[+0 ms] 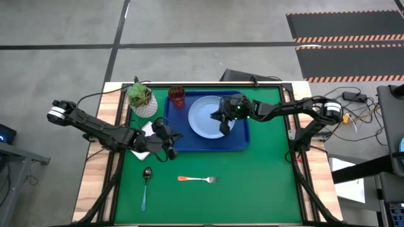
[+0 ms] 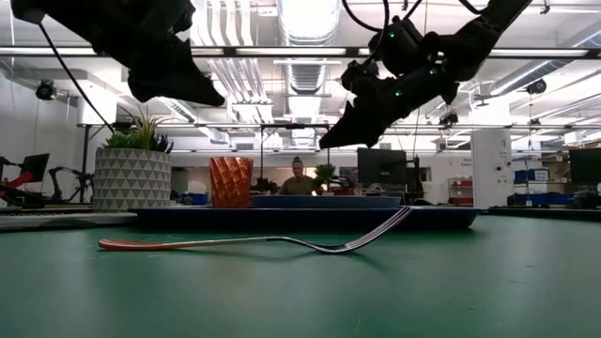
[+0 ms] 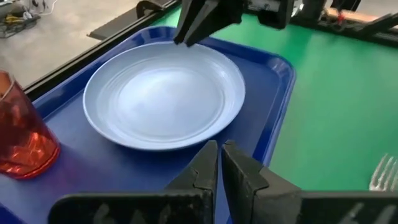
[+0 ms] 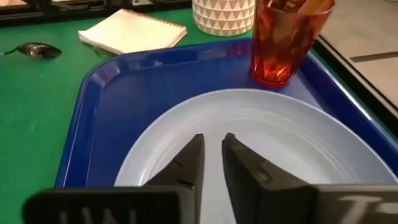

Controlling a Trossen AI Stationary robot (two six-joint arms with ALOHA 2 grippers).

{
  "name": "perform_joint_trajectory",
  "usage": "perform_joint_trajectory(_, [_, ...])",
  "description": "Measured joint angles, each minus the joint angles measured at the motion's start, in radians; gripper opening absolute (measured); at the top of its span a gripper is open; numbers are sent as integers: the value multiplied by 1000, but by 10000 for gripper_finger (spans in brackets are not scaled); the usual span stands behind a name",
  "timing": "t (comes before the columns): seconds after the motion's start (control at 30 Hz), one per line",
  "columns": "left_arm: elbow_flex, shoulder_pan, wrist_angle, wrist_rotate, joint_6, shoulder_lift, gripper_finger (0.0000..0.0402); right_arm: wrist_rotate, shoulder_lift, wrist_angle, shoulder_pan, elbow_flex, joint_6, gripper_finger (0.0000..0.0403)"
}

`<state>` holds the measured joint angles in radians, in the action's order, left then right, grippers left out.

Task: Pick and place plate/cup/fork/spoon on tray
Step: Put the orange fork on the blue tray to the left of blue plate

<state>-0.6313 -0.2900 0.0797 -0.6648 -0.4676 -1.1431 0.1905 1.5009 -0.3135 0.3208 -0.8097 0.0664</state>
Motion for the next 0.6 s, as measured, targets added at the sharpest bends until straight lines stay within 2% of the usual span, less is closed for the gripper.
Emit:
perform_joint_trajectory(0.13, [1,1,-3,-1,-5,0,3,0,2,2,0,0,12,13])
perform_joint_trajectory(0.33, [1,-1,-11,-27,-139,-37,3,0,2,55,-1,0,-63,9])
perform_joint_trajectory(0.5, [0,-2,-140,-28,-155,-140,3,0,-2,142,0,-5,-80,9])
perform_joint_trajectory(0.6, [-6,-3,-255,-26,-155,-197,3,0,-29,255,-4,-50,-108,9])
